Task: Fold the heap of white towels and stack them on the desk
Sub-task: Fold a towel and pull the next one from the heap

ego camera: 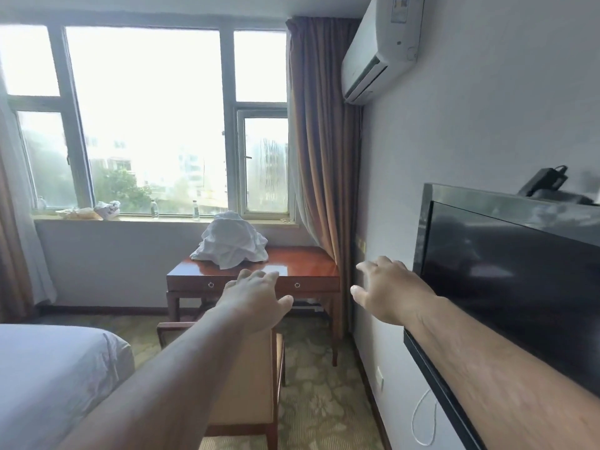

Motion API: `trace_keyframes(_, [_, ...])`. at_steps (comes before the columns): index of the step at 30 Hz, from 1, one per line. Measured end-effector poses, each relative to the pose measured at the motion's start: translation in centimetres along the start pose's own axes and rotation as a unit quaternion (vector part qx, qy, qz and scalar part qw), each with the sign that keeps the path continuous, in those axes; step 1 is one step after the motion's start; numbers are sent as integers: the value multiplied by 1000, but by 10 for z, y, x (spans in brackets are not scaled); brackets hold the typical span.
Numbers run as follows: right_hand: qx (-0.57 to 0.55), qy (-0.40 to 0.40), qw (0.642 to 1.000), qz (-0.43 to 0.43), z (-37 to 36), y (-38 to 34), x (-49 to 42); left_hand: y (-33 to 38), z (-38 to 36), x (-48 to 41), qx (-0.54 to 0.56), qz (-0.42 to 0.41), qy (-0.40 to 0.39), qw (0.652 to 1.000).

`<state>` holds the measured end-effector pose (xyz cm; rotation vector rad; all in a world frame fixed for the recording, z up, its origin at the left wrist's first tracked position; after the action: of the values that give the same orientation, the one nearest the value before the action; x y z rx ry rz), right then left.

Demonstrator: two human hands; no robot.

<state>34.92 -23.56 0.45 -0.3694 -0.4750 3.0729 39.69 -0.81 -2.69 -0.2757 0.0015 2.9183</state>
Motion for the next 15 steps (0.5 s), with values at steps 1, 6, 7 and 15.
trace_keyframes(1, [-3,2,1000,-3,-7,-1,-15,-6,-4,-16,4,-2,2,1000])
trace_keyframes(6, [27,-7,1000,-11,-48,-1,-83,-30,-29,-77,3,-11,29,1000])
trace_keyframes(7, [22,-3,1000,-10,-53,-1,-98,-35,-31,-91,6,-8,40,999])
trace_keyframes(15, [20,8,1000,16,-89,16,-239,-51,-58,-221,-2,6,65,998])
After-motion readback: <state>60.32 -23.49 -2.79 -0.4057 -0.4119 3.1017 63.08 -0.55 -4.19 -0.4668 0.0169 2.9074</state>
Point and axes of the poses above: each hand's wrist, its own x-axis away from the middle knuckle, its own z-axis out of the back of the hand, y = z × x, the point moved 7 cm from there along -x, towards the middle knuckle, and after that the axes turned 13 degrees about -x, right-handed, at the moved point
